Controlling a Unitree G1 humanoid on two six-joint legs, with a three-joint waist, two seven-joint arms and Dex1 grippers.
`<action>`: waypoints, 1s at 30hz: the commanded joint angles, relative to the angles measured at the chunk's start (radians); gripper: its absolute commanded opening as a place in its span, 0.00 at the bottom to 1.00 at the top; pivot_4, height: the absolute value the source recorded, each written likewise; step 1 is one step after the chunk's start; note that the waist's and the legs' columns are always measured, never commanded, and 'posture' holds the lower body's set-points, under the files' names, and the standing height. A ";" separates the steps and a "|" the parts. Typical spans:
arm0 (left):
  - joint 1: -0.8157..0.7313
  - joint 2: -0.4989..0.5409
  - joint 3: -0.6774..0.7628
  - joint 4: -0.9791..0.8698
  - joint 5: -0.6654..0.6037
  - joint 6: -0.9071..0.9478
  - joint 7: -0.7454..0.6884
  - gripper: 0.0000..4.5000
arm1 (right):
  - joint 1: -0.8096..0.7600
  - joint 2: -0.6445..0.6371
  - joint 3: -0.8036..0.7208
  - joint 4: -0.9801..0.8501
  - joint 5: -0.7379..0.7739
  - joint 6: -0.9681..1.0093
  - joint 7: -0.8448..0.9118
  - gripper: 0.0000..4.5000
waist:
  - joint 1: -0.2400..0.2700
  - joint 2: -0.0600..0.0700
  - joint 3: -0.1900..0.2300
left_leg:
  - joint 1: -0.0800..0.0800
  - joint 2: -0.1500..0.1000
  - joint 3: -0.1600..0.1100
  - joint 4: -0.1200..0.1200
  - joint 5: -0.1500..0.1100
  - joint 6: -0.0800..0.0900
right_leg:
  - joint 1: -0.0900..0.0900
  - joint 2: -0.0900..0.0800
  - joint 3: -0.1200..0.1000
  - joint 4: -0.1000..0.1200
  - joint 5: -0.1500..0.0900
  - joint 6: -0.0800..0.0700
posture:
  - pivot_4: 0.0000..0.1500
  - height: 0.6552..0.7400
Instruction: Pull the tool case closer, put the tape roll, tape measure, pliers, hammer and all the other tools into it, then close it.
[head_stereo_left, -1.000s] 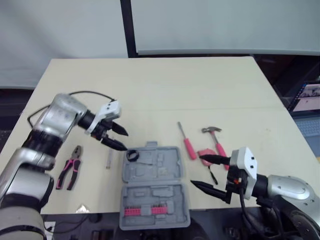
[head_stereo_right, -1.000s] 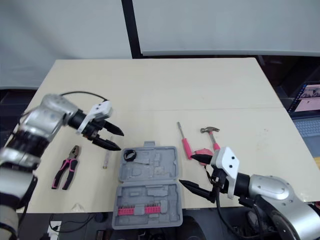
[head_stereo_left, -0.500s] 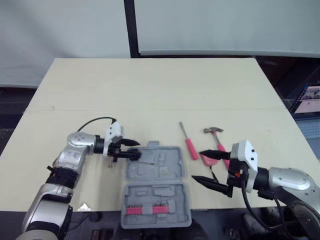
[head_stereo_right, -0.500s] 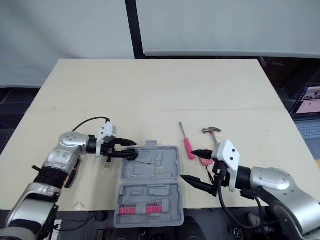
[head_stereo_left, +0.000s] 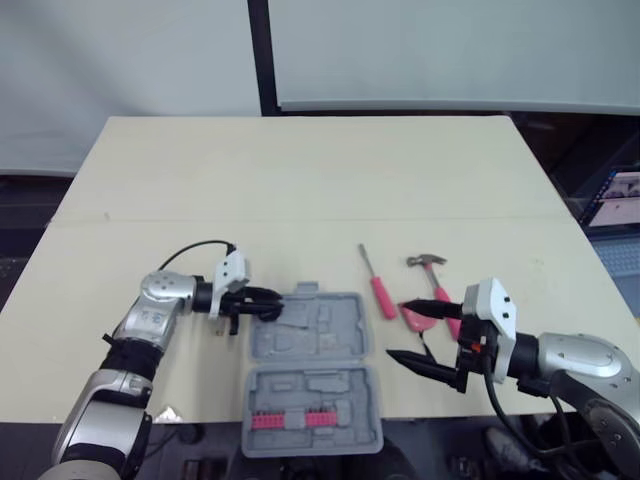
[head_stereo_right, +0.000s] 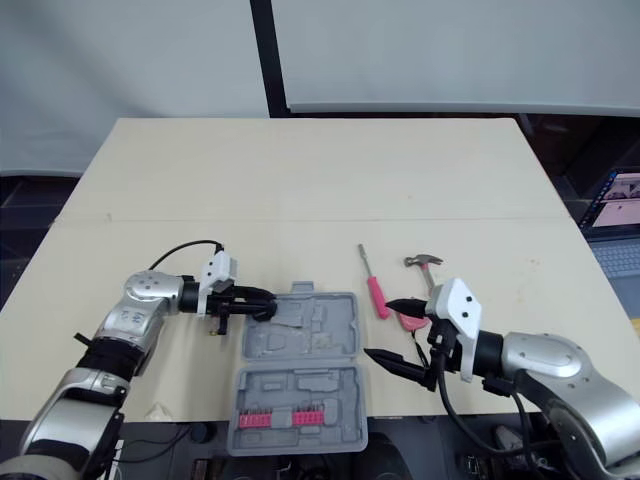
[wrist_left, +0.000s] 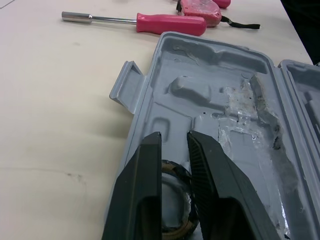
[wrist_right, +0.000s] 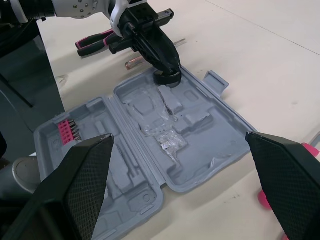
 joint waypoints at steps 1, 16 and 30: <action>0.000 -0.002 0.019 0.033 0.017 -0.033 0.011 0.20 | -0.006 -0.015 -0.037 -0.012 0.020 -0.001 0.018 1.00 | 0.000 0.000 0.000 | 0.000 0.000 0.000 0.000 0.000 0.000 | 0.000 0.000 0.000 0.000 0.000 0.000 | 1.00 1.00; 0.033 -0.006 -0.027 0.157 0.132 -0.254 0.045 0.20 | -0.022 -0.033 -0.041 -0.001 0.030 0.005 0.025 1.00 | 0.000 0.000 -0.001 | 0.002 0.000 0.000 0.000 0.000 0.000 | 0.001 0.000 0.000 0.000 0.000 0.000 | 1.00 1.00; 0.327 0.183 0.400 -0.531 -0.294 0.367 0.141 0.48 | 0.113 -0.060 -0.262 0.100 -0.021 -0.041 0.036 1.00 | -0.012 -0.001 0.000 | 0.000 0.001 0.000 -0.004 -0.001 -0.001 | 0.000 0.000 0.001 -0.002 0.000 0.000 | 1.00 1.00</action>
